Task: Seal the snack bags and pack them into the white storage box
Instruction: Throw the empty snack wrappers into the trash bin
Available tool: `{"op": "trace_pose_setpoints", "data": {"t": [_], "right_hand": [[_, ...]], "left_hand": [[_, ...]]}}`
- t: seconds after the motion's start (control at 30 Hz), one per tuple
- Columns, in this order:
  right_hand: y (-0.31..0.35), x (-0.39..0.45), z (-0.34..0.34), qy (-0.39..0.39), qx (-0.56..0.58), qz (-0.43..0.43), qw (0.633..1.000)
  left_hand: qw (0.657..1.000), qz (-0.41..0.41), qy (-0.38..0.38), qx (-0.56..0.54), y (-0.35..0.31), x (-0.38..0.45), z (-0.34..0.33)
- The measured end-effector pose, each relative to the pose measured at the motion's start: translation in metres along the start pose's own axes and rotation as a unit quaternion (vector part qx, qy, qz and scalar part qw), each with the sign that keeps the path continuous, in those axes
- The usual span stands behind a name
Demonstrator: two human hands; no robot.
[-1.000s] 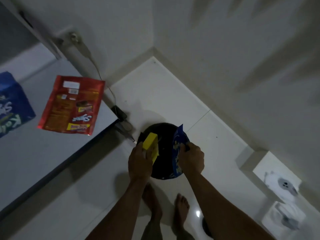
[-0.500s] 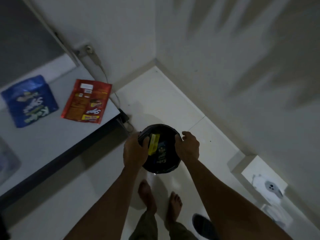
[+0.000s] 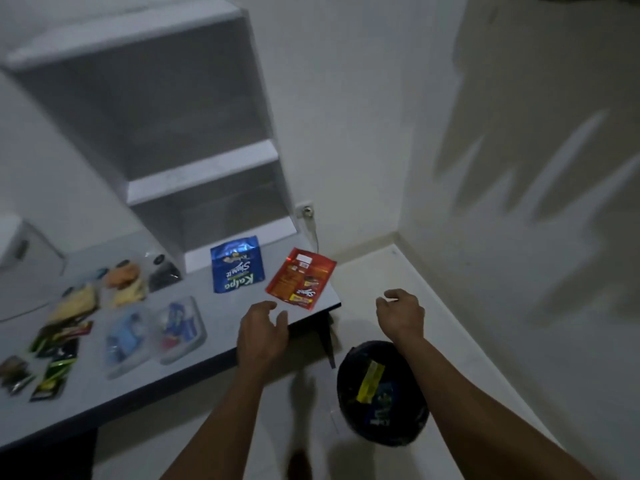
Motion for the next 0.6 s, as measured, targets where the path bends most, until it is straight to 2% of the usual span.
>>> {"op": "trace_pose_setpoints", "data": {"t": [0.17,0.3,0.6], "right_hand": [[0.026,0.017,-0.051,0.021,-0.003,-0.002,1.000],[0.056,0.046,-0.099,0.006,-0.018,-0.002,1.000],[0.084,0.122,-0.185,-0.039,-0.066,-0.071,0.995]], "left_hand": [[0.998,0.042,-0.039,0.005,0.047,0.037,0.023],[0.995,0.087,-0.054,0.007,0.085,0.101,0.026],[0.983,0.171,-0.019,0.063,0.143,0.257,0.015]]}}
Point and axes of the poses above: each hand's wrist, its own x-axis towards the middle knuckle, its own z-axis out of the back of the hand, y = z × x, the point moved 4 cm from there along x, towards the middle knuckle
